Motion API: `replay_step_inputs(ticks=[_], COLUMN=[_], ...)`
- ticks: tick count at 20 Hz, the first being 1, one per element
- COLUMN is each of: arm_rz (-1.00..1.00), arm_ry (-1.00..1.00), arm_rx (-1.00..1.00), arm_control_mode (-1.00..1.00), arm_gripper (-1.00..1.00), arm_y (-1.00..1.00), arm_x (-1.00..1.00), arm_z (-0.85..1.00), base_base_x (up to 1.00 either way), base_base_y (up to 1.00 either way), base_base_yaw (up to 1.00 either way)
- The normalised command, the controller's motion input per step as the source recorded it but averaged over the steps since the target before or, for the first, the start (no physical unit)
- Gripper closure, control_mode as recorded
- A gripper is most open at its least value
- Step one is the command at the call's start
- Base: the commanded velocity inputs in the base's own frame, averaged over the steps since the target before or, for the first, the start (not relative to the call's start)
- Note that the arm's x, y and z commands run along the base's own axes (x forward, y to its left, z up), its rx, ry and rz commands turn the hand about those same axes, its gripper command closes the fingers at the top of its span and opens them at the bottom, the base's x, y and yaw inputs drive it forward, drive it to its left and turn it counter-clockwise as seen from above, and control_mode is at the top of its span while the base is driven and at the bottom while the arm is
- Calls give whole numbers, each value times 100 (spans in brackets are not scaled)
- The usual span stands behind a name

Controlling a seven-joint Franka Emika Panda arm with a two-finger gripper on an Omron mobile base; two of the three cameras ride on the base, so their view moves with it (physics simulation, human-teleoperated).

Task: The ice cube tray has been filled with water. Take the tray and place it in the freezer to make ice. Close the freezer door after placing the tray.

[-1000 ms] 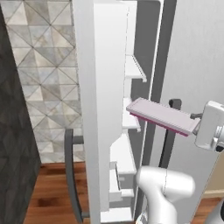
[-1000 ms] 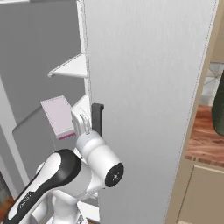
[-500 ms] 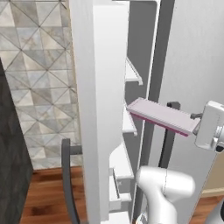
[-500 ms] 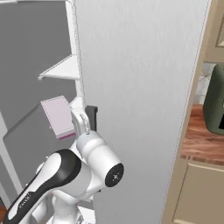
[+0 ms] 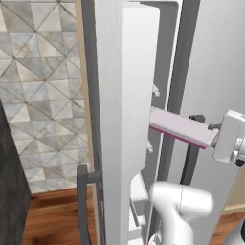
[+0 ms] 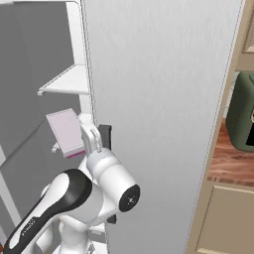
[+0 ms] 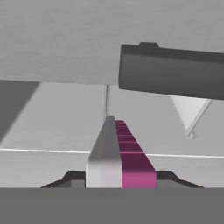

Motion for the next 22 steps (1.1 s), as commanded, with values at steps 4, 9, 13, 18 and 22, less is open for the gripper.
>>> replay_step_inputs(ticks=[4,9,13,18,22], arm_rz=[0,-9,-13,-13,-13], arm_ry=[0,0,0,-4,-2], arm_rx=[0,-1,-1,0,0], arm_control_mode=[100,-100,-100,-100,-100], arm_gripper=[100,100,100,100,100], arm_y=[0,7,12,6,4], arm_x=[0,0,0,0,-9], arm_z=[0,0,0,0,0], base_base_x=[12,1,0,0,0], base_base_y=[13,4,0,0,0], base_base_yaw=[-14,-6,0,0,0])
